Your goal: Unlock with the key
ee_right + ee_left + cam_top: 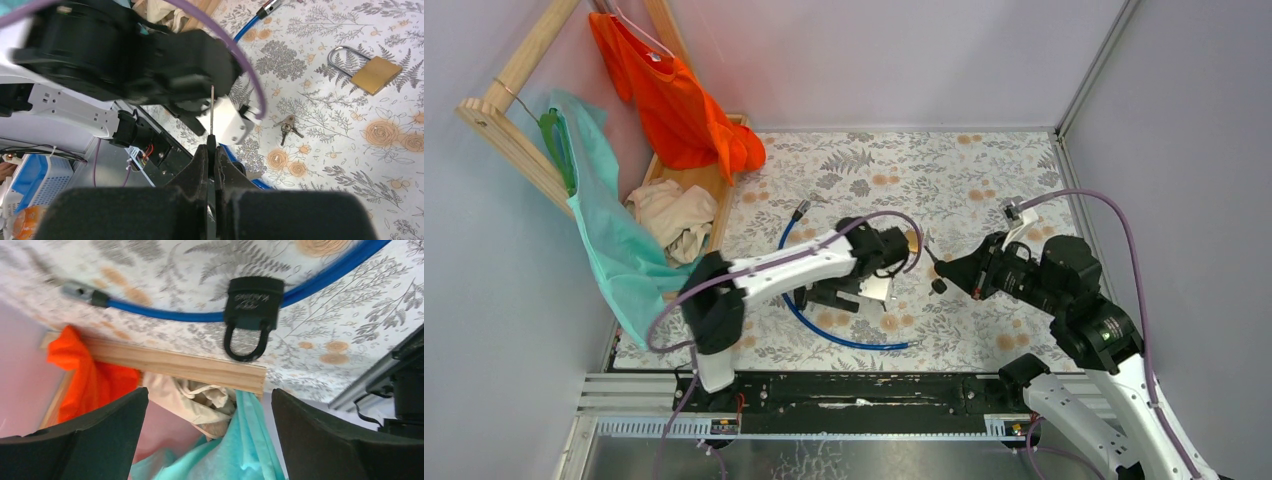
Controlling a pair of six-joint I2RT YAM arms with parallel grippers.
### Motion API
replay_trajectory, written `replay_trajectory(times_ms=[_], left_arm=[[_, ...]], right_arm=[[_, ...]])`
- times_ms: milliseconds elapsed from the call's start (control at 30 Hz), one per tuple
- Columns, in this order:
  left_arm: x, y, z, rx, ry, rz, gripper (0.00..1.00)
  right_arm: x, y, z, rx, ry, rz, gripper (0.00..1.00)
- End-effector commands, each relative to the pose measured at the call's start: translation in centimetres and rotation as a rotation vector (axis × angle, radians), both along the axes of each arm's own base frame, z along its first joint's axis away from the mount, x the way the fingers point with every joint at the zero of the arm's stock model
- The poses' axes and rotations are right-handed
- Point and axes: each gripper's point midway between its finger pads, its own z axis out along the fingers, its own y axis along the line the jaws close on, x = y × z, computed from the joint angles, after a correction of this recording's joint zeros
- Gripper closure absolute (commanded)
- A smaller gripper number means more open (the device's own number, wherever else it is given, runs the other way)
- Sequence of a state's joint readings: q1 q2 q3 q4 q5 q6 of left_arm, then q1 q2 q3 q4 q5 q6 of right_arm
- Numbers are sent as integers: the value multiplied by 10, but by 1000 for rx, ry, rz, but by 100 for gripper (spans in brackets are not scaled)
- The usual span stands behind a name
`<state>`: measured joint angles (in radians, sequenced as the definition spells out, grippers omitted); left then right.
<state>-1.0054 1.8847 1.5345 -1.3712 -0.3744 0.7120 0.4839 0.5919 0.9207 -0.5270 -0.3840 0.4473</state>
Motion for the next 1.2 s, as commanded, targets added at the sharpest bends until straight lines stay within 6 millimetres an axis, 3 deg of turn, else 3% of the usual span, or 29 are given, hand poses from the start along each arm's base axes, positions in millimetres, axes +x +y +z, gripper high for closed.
replay_trajectory(times_ms=[0, 133, 233, 333, 400, 467, 633, 733, 933, 1167], left_arm=[[29, -7, 51, -162, -176, -90, 0], [65, 4, 96, -327, -389, -124, 0], [87, 13, 144, -527, -590, -163, 0], [94, 5, 202, -892, -774, -110, 0], [89, 8, 214, -1062, -752, -57, 0], [75, 7, 190, -1038, -643, -100, 0], [27, 14, 92, -787, -323, -425, 0], [8, 15, 59, -669, -229, -592, 0], [-26, 22, 7, -401, -1, -828, 5], [-31, 18, -16, -307, 63, -893, 7]], right_arm=[[3, -5, 35, 15, -88, -24, 100], [3, -8, 44, 8, -112, -37, 100], [5, -12, 48, -3, -119, -62, 100], [8, -14, 48, -12, -119, -74, 100], [11, -14, 45, -21, -109, -84, 100], [13, -14, 43, -27, -101, -89, 100], [15, -15, 44, -38, -105, -91, 100], [15, -15, 45, -39, -109, -92, 100], [16, -14, 44, -39, -105, -90, 100], [14, -15, 41, -40, -99, -91, 100]])
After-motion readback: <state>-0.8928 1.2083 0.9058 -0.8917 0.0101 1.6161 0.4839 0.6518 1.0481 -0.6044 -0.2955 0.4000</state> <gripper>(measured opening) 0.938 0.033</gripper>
